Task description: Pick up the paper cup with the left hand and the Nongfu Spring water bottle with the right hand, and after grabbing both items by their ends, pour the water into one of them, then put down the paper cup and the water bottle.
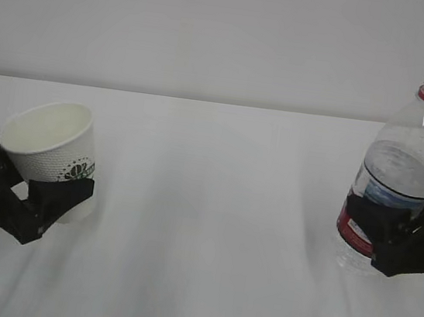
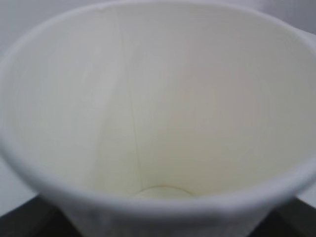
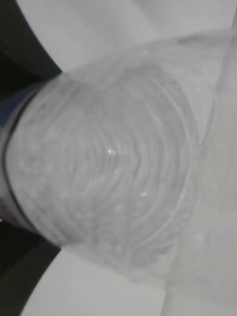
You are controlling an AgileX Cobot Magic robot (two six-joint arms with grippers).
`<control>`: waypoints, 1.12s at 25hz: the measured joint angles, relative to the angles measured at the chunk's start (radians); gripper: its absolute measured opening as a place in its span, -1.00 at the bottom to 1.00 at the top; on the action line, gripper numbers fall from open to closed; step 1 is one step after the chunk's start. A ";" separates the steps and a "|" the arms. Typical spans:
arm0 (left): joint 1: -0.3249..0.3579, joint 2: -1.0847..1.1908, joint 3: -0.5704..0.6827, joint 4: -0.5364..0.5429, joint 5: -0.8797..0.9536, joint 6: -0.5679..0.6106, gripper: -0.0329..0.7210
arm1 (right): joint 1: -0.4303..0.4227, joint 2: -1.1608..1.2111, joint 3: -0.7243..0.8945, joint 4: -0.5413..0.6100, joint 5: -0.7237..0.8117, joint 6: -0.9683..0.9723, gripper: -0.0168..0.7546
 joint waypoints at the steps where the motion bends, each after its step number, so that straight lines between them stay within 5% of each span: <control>1: 0.000 -0.005 0.000 0.027 0.000 -0.011 0.58 | 0.000 0.000 0.000 -0.018 0.000 0.008 0.27; 7: 0.000 -0.031 0.000 0.188 0.000 -0.040 0.58 | 0.000 0.000 -0.010 -0.106 0.001 0.063 0.27; 17: -0.014 -0.073 0.002 0.311 0.002 -0.044 0.58 | 0.000 -0.001 -0.060 -0.269 -0.002 0.153 0.27; 28: -0.208 -0.086 0.002 0.319 0.002 -0.047 0.58 | 0.000 -0.001 -0.080 -0.368 -0.003 0.211 0.27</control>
